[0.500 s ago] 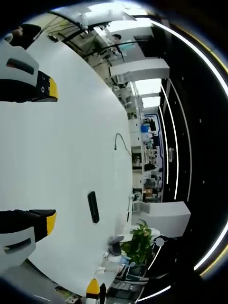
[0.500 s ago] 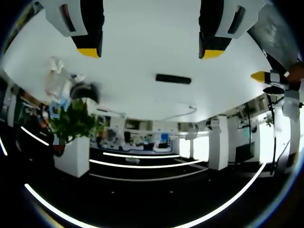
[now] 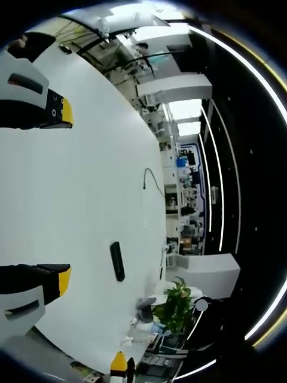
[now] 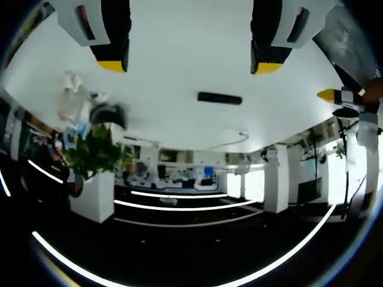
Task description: Press the specified remote control buttons in sequence, fully releasing each button before pressing the next.
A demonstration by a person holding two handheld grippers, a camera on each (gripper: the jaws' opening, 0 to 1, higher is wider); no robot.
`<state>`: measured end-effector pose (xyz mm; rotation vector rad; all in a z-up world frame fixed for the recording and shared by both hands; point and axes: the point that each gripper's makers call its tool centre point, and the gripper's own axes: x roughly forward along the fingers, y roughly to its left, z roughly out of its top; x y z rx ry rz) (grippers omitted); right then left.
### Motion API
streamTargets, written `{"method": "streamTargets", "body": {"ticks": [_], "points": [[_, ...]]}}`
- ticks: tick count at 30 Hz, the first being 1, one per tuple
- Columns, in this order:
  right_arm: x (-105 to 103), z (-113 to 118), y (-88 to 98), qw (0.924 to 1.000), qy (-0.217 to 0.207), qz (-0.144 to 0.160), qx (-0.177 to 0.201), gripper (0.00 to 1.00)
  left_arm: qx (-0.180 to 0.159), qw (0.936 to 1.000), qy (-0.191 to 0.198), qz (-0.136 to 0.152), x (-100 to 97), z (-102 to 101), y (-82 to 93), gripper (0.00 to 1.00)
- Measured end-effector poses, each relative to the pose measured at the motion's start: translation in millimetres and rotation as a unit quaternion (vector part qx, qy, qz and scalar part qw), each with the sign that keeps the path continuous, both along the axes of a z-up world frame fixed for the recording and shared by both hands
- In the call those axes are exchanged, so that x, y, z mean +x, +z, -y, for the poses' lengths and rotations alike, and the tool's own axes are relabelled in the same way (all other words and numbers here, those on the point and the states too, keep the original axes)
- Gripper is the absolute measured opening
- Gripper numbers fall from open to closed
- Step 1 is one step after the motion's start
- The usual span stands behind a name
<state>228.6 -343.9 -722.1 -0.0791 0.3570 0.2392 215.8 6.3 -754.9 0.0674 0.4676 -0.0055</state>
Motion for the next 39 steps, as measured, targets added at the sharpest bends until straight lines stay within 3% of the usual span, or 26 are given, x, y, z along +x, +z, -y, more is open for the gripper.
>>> {"method": "streamTargets", "body": {"ticks": [8,28,32,34,39], "points": [[-0.3,-1.9,-0.7,0.9999,0.007,0.002,-0.013,0.8,0.0,1.0,-0.001,-0.002,0.1,1.0,-0.3,0.97],[0.4,1.0,-3.0,1.0,0.0,-0.008,-0.004,0.77,-0.021,0.9997,-0.011,-0.001,1.5,6.0,3.0,0.96],[-0.3,-2.1,-5.7,0.9998,0.006,-0.013,-0.01,0.77,-0.025,0.9994,-0.023,-0.007,2.1,10.1,3.5,0.96],[-0.7,-3.3,-7.7,0.9997,0.01,-0.018,-0.013,0.76,-0.014,0.9989,-0.035,-0.027,3.4,10.1,-1.7,0.96],[-1.5,-3.2,-9.2,0.9996,0.011,-0.023,-0.012,0.72,-0.026,0.9978,-0.054,-0.028,12.9,19.8,7.7,0.95]]}}
